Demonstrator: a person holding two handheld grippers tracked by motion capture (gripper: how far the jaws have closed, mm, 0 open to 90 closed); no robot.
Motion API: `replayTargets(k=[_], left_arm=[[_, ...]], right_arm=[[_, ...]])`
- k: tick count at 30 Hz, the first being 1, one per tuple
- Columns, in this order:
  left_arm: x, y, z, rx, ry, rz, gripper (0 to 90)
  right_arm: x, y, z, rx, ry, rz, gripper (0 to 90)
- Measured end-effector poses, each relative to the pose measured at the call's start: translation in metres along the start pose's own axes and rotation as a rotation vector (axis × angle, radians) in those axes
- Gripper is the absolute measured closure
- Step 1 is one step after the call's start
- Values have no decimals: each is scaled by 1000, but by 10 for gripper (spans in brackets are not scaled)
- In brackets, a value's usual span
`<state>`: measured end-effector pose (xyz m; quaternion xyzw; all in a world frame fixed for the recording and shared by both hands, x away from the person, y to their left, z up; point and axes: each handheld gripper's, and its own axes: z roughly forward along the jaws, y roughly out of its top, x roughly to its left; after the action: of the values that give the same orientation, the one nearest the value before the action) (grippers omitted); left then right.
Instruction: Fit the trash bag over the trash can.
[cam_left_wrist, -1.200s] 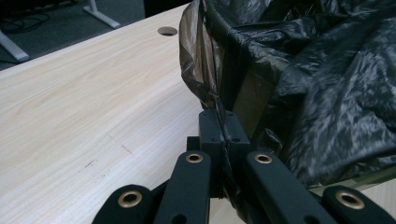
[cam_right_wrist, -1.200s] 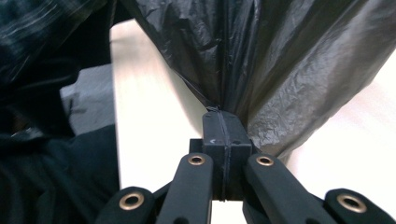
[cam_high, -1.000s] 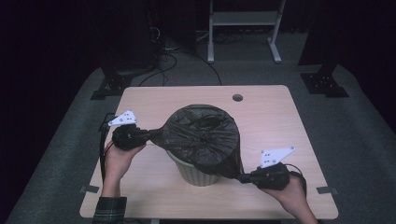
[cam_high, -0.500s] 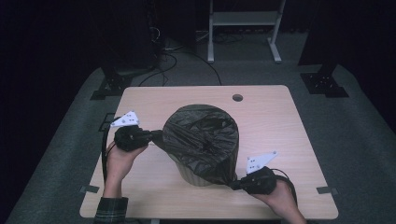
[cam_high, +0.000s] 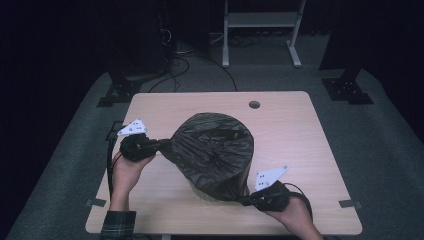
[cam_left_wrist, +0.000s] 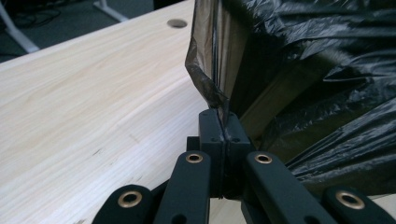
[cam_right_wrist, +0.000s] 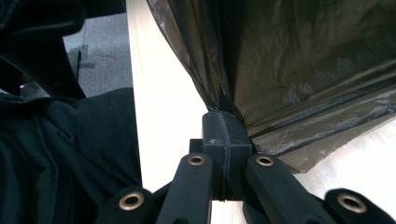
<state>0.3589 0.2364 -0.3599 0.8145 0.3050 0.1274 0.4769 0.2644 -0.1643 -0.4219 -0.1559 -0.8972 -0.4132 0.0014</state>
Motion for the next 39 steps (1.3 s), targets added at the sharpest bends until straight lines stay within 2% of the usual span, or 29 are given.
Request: replayTargets(k=[2, 4, 6, 9, 10, 12, 17, 18, 20, 22, 23, 24, 26, 27, 28, 29, 30, 31, 32, 34, 35, 37, 38, 39], left_arm=[[1, -1, 1, 10, 4, -1, 896], [3, -2, 4, 36, 26, 1, 896], [5, -5, 6, 39, 21, -8, 896], [6, -7, 9, 43, 17, -11, 896], [6, -6, 9, 44, 17, -12, 896], [7, -6, 9, 40, 19, -15, 896], [9, -7, 5, 28, 18, -23, 896], [9, -7, 5, 25, 18, -21, 896], [9, -7, 5, 21, 14, -22, 896], [8, -7, 5, 20, 11, -18, 896], [8, -6, 5, 20, 12, -18, 896], [8, -6, 5, 20, 10, -18, 896], [7, -6, 5, 17, 6, -14, 895], [7, -6, 5, 16, 3, -13, 896], [6, -6, 5, 13, 1, -14, 896], [6, -6, 5, 11, 0, -15, 896], [5, -6, 5, 9, -2, -16, 896], [5, -6, 5, 8, -4, -15, 896], [5, -6, 6, 8, -7, -13, 896], [5, -6, 6, 9, -12, -12, 896], [5, -6, 7, 11, -15, -12, 896], [5, -6, 8, 9, -20, -12, 896], [5, -6, 8, 7, -21, -12, 896], [5, -6, 8, 6, -23, -12, 896]], right_arm=[[-2, 3, -7, -7, 2, 4, 900], [-2, 5, -10, -14, 5, 5, 900], [-2, 10, -17, -32, -1, -1, 900], [-2, 16, -21, -30, -1, -10, 900], [-1, 19, -24, -43, -6, -25, 796], [0, 22, -29, -53, -14, -25, 781], [7, 42, -73, -165, -75, -69, 736], [6, 49, -85, -195, -105, -71, 728], [3, 57, -96, -209, -129, -73, 709], [-7, 70, -107, -225, -173, -55, 665], [-19, 81, -110, -234, -206, -43, 622], [-19, 81, -110, -234, -206, -43, 622], [-33, 93, -110, -232, -224, -24, 606], [-49, 103, -105, -218, -243, -17, 594], [-49, 103, -105, -218, -243, -17, 594], [-65, 112, -99, -203, -250, -1, 594], [-71, 115, -96, -195, -249, 5, 593], [-71, 115, -96, -195, -249, 5, 593], [-78, 119, -92, -194, -256, 15, 593], [-91, 124, -83, -187, -240, 27, 592], [-103, 127, -70, -167, -256, 46, 588], [-106, 128, -68, -164, -255, 48, 589], [-110, 128, -63, -156, -265, 57, 610], [-116, 127, -57, -146, -256, 67, 699]])
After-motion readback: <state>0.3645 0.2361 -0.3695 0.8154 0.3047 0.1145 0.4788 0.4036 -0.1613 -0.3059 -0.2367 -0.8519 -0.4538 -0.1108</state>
